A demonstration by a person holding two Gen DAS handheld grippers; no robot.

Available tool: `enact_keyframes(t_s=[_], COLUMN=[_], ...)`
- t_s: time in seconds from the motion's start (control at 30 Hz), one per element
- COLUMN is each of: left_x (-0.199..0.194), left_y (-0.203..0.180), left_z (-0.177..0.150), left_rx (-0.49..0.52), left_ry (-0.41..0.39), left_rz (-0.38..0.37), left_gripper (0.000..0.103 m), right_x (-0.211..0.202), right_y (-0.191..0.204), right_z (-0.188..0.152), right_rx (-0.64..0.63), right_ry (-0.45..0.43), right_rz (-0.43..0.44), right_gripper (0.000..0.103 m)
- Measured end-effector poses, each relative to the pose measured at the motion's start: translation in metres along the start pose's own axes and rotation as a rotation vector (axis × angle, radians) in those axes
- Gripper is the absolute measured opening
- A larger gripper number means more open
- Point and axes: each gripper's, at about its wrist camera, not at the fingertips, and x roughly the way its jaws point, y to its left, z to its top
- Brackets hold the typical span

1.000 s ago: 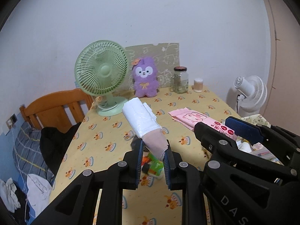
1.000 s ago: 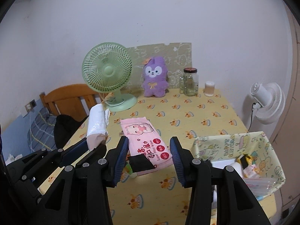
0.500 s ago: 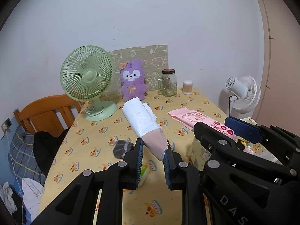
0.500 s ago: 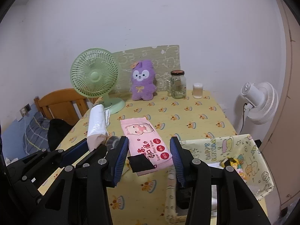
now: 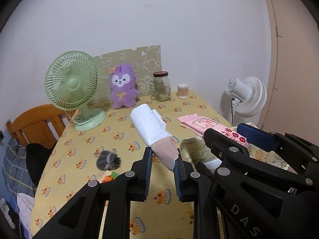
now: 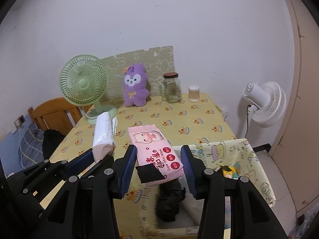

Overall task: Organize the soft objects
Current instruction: 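Carry the towel and pink packet over the yellow box and lower them in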

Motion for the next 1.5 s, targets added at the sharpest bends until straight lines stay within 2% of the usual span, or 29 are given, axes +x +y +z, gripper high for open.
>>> enact_keyframes(t_s=[0.77,1.07,1.13,1.2,1.23,1.5], left_x=[0.025,0.041,0.042,0.042,0.042,0.047], left_y=[-0.080,-0.102,-0.105,-0.108,-0.110,-0.109], left_z=[0.001,-0.010,-0.011,-0.011,-0.011,-0.010], left_rx=[0.110,0.154,0.166,0.179,0.183,0.167], left_ry=[0.067,0.117,0.124,0.122,0.122,0.134], left_rz=[-0.119,-0.117,-0.118,-0.121,-0.124,-0.132], left_gripper=[0.020,0.037,0.045,0.060,0.063,0.078], right_x=[-0.003,0.008,0.011,0.014,0.015,0.026], right_y=[-0.083,-0.109,-0.113,-0.116,-0.117,-0.116], right_z=[-0.019,-0.036,-0.038,-0.039,-0.039,-0.036], right_rx=[0.112,0.160,0.165,0.173,0.177,0.194], right_ry=[0.034,0.086,0.095,0.100,0.100,0.105], right_rz=[-0.107,-0.132,-0.134,-0.132,-0.132,-0.100], right_gripper=[0.049,0.049,0.049,0.049,0.049,0.051])
